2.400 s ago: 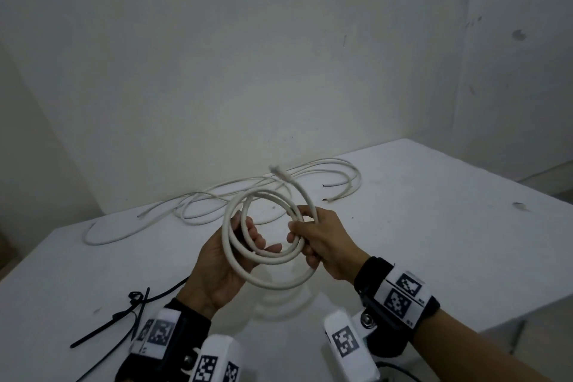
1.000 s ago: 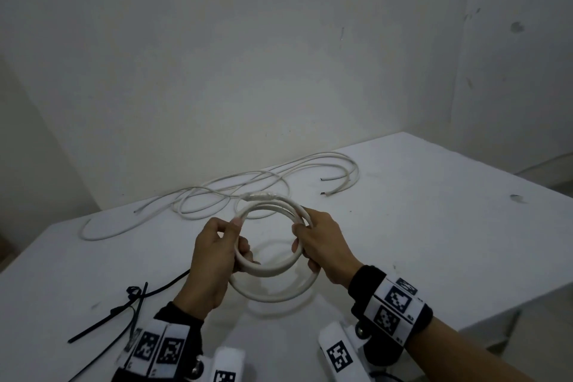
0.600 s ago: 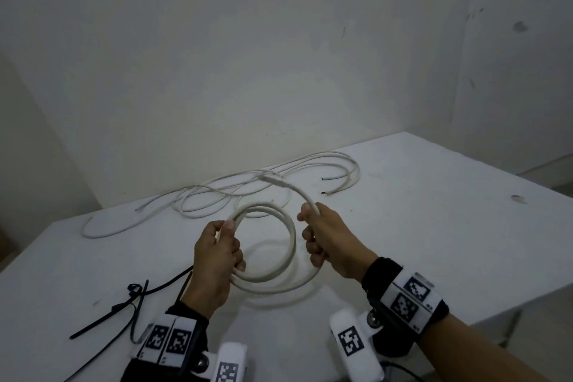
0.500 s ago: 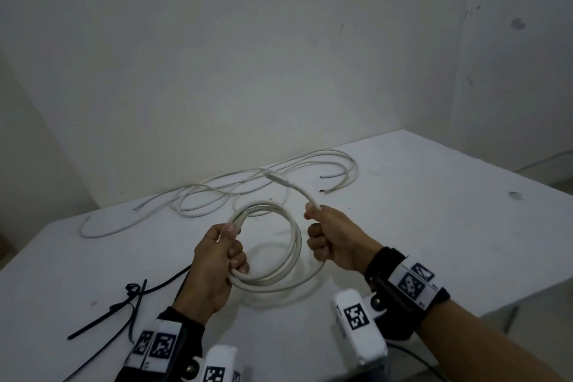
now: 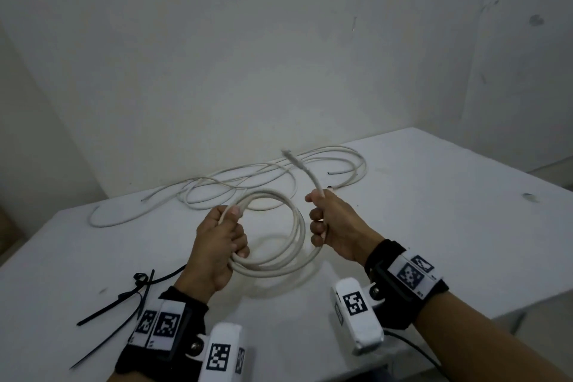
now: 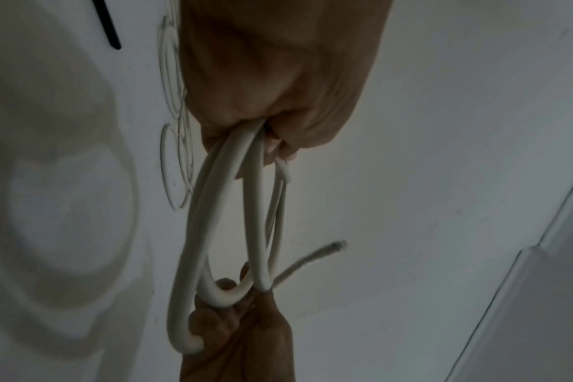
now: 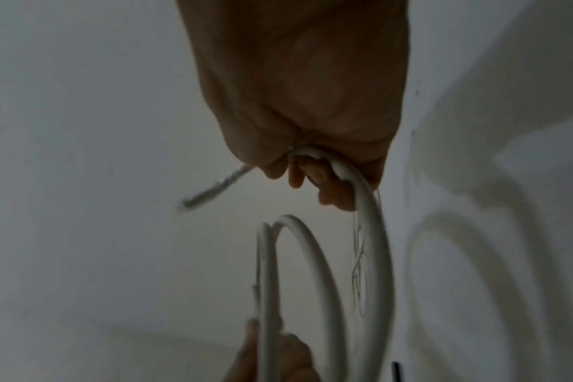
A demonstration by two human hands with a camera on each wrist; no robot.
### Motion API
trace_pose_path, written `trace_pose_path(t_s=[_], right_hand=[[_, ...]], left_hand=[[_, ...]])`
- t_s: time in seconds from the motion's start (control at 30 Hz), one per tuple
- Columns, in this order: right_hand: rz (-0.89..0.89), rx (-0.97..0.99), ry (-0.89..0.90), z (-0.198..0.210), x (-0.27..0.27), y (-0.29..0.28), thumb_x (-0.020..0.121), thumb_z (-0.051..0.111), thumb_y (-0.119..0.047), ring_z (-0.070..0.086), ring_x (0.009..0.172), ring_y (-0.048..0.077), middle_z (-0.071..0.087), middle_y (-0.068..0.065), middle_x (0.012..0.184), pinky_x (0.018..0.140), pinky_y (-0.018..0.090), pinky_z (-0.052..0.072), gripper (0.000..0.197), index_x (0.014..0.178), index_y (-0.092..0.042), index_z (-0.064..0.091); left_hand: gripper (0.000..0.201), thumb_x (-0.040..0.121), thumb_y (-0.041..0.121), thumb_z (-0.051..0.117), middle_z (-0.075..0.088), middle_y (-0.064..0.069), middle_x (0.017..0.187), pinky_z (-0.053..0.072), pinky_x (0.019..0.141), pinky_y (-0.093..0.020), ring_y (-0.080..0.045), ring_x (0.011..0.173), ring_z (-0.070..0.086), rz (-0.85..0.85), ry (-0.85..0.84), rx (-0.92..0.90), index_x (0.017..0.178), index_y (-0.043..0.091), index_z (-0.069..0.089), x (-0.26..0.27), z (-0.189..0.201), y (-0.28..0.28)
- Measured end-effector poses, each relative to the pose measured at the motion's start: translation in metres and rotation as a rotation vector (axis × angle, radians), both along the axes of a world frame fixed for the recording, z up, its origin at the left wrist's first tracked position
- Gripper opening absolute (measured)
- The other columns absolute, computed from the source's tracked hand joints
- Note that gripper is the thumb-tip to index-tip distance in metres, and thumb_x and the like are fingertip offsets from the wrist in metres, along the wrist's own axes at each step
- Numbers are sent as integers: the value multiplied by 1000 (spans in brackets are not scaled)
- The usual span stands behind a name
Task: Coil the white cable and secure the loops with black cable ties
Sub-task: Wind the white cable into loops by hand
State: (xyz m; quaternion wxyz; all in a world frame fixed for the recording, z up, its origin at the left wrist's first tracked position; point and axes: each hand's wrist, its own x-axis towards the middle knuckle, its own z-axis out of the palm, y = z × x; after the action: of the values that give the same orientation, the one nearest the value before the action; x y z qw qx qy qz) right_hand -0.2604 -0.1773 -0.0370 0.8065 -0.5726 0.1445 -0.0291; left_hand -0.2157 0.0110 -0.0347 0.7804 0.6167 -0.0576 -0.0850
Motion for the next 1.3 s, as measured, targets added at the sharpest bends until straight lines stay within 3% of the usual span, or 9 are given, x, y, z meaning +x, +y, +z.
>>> trace_pose_path(t_s=[0.2,0.33,0.5,0.67,0.77,0.87,1.0,1.17,1.3], right_hand=[[2,-304,-50,0,0,11,101,31,-39,31,42,11,33,0,61,40,23,32,25,95,-16,40],[81,-388,33,8,0,9,100,30,-46,34,40,14,36,2,57,44,25,31,35,103,-13,41],[116,-337,54,8,0,7,98,21,-56,33,41,17,37,4,52,44,25,31,51,90,-10,41],[-93,-478,-83,0,9,10,99,38,-43,31,56,13,35,-2,63,55,26,30,38,74,-13,38],[-107,-482,-149,-3,14,11,96,48,-39,33,60,13,36,-3,65,60,27,31,39,67,-17,36],[-57,-376,-106,-8,11,4,97,49,-38,38,57,14,38,1,67,53,28,34,37,70,-16,36],[107,-118,-136,-12,2,2,98,49,-35,63,57,26,54,13,82,48,33,53,29,85,-10,44],[151,-210,-214,-9,0,3,101,42,-28,47,32,22,60,14,70,35,25,41,19,101,-10,45],[124,-359,-316,-10,0,7,102,38,-31,39,31,18,47,5,60,33,22,37,24,99,-11,52]], left_hand=[[21,100,16,47,29,5,48,28,37,-18,-7,36,24,-63,-11,52,79,14,44,-5,-2,-5],[20,101,17,46,30,6,47,30,38,-20,-8,38,24,-74,-92,152,81,14,44,-10,-8,-9],[20,101,17,44,31,5,47,30,39,-21,-8,38,25,-76,-136,215,82,16,43,-12,-9,-10],[18,101,17,45,34,1,51,32,40,-23,-10,39,29,-141,-204,340,83,13,43,-19,-10,-16],[19,100,18,46,35,1,51,32,40,-24,-10,39,30,-150,-201,355,82,13,43,-23,-14,-19],[20,101,16,45,34,3,48,28,37,-21,-8,37,27,-115,-140,255,81,14,43,-18,-9,-15],[21,101,17,45,34,4,49,27,37,-20,-8,38,26,-126,-142,260,80,17,44,-14,-3,-13],[13,99,20,49,39,4,50,30,36,-24,-8,38,31,-109,-134,316,93,10,45,-12,-5,-13],[17,99,19,49,40,5,49,34,39,-24,-9,39,33,-103,-204,364,114,23,44,-13,-7,-12]])
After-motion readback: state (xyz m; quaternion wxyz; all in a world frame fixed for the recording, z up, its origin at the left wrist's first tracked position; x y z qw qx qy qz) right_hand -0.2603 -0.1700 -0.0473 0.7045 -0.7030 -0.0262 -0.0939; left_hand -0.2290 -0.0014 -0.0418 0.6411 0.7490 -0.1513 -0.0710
